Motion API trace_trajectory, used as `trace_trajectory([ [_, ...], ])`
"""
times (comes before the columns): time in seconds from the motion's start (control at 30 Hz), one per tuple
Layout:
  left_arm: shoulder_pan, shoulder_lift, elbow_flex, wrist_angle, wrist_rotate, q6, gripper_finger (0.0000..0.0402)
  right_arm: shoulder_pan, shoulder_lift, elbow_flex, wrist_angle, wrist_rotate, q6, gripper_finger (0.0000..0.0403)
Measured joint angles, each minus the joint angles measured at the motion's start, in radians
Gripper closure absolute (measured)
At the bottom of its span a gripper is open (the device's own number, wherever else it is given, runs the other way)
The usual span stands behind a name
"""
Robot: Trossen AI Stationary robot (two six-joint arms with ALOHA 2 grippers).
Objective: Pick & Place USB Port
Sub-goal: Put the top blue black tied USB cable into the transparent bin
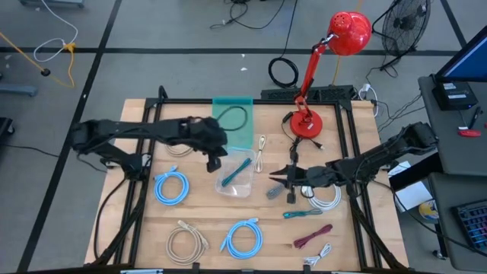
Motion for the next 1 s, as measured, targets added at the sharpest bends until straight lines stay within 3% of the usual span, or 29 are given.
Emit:
trace_trajectory([
  [0.13,-0.034,0.125,0.125,-0.144,-0.005,0.013,0.0401,-0.005,0.000,0.000,-0.073,0.087,0.055,0.0398],
  [0.27,-0.066,0.236,0.202,-0.231,-0.030,0.011,0.0401,-0.005,0.000,0.000,-0.162,0.183,0.143,0.0396],
  [0.43,-0.087,0.338,0.248,-0.313,-0.071,-0.006,0.0401,-0.005,0.001,0.000,-0.205,0.182,0.172,0.0401],
  [0.7,-0.093,0.351,0.255,-0.312,-0.084,0.002,0.0401,-0.005,0.001,0.000,-0.192,0.182,0.161,0.0402],
  [1.0,-0.093,0.367,0.254,-0.315,-0.037,0.165,0.0401,-0.007,0.001,0.000,-0.147,0.185,0.119,0.0402],
])
